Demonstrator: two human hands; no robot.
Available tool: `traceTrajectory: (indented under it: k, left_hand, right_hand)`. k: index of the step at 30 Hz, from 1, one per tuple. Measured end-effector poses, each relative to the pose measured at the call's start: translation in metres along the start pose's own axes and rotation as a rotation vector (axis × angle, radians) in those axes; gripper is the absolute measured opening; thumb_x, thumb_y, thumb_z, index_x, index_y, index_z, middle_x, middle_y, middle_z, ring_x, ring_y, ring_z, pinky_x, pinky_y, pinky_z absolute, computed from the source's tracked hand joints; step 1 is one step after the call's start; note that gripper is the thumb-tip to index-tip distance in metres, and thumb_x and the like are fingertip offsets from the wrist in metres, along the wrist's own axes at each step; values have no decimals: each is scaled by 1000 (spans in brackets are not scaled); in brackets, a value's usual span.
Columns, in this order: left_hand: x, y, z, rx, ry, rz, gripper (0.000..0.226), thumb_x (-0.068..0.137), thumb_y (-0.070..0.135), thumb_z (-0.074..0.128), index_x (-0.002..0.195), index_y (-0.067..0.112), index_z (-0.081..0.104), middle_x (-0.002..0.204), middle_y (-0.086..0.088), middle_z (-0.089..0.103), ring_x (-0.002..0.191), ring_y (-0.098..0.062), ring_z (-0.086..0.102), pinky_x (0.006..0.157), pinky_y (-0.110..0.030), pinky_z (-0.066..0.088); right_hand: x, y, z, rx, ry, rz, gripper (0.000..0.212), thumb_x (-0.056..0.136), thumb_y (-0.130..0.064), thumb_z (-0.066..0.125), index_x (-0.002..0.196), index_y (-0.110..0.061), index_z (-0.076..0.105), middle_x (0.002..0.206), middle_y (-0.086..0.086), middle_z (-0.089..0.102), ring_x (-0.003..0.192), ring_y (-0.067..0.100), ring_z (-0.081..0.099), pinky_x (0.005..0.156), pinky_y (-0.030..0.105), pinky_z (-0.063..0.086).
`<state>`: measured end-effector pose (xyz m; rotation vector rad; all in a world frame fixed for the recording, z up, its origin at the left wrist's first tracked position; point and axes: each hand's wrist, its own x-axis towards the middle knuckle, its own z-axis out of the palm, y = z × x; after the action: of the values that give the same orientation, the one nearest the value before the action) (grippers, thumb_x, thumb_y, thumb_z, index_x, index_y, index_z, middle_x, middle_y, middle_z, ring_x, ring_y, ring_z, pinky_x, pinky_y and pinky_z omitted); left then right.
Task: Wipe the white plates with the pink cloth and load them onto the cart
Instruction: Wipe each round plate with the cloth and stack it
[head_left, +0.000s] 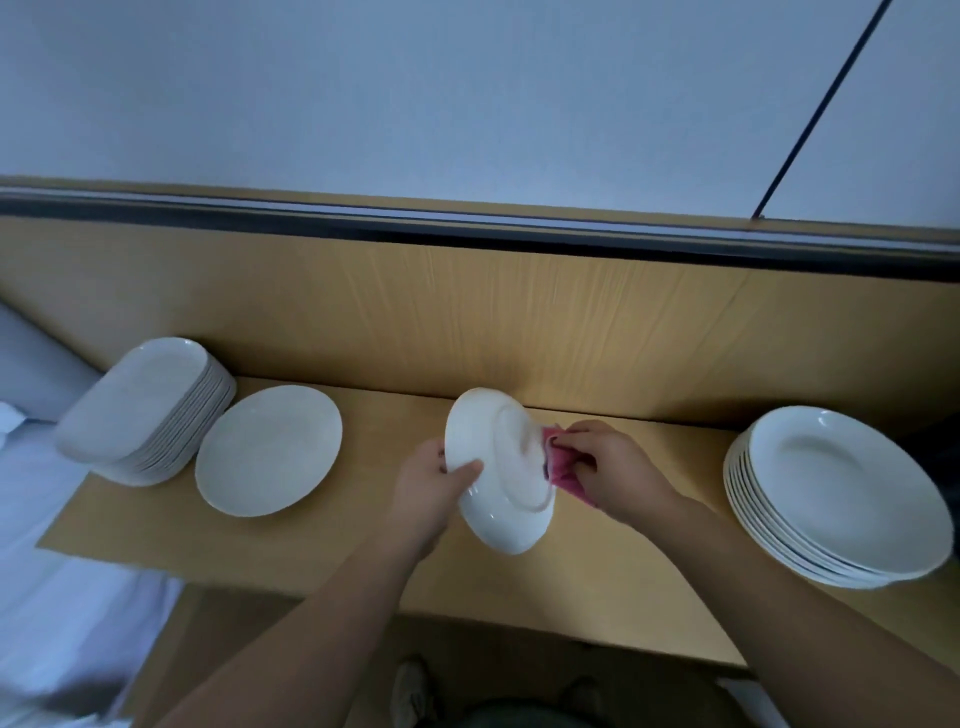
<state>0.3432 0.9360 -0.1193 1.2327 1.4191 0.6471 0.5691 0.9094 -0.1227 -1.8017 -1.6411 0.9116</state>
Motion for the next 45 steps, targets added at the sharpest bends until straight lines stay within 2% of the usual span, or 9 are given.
traceTrajectory:
  k: [3,7,15,23,26,30,34,39,45]
  left_hand:
    - [-11,14,8,142,54,59,37,85,29,68,119,21,54,108,6,60,98,-14,59,82,-38,57]
    - [-24,25,2,361,142,129,38,86,33,67,121,24,52,110,7,58,96,-12,57,76,-27,54]
    - [-46,21,-34,689,330,298,38,95,30,56,132,23,51,113,5,64,92,-10,62,78,-22,53]
    - [-46,-2,-91,1056,317,271,33,98,21,49,131,27,49,110,3,66,97,-20,65,84,-35,56]
    - [-42,-13,-110,1119,300,244,36,97,15,46,133,25,48,111,2,67,98,-21,64,81,-35,53]
    - [-34,-27,-135,1191,266,207,41,96,11,44,134,26,45,113,4,66,98,-20,64,78,-31,51]
    - [-22,-40,-156,1205,222,196,43,94,7,43,132,26,46,110,4,66,96,-20,63,70,-29,44]
    - [-8,-54,-178,1153,204,172,46,95,7,41,136,28,45,117,3,65,105,-22,61,84,-32,49]
    - [7,-70,-194,1154,159,157,46,96,7,41,137,28,43,119,2,63,105,-22,61,90,-36,50]
  right_hand:
    - [-5,-7,-14,-16,-31,-71,43,83,17,49,116,-3,67,114,6,55,93,-2,50,69,-7,33]
    - [-4,-13,-23,-108,-12,-134,44,83,10,53,120,-10,67,126,2,55,107,11,51,78,-7,29]
    - [7,-46,-17,-79,-70,-235,42,88,10,50,121,-9,66,122,-2,49,105,12,50,70,-4,36]
    - [22,-76,15,-107,-122,-268,41,87,6,53,121,-13,67,126,-2,53,112,14,53,90,10,35]
    - [26,-86,29,-98,-135,-261,41,86,8,53,118,-11,68,123,-3,53,109,15,54,83,-3,31]
    - [32,-99,47,-118,-154,-223,41,87,8,50,120,-11,67,123,-5,50,107,13,52,75,-6,32]
    - [41,-109,66,-165,-156,-215,43,87,6,50,120,-15,67,127,-7,50,111,13,52,81,-2,32]
    - [48,-122,83,-208,-157,-205,45,87,5,49,122,-17,66,130,-7,51,114,14,52,91,16,38]
    - [58,-132,100,-221,-139,-194,47,85,6,47,122,-16,66,131,-4,51,113,12,52,91,14,35]
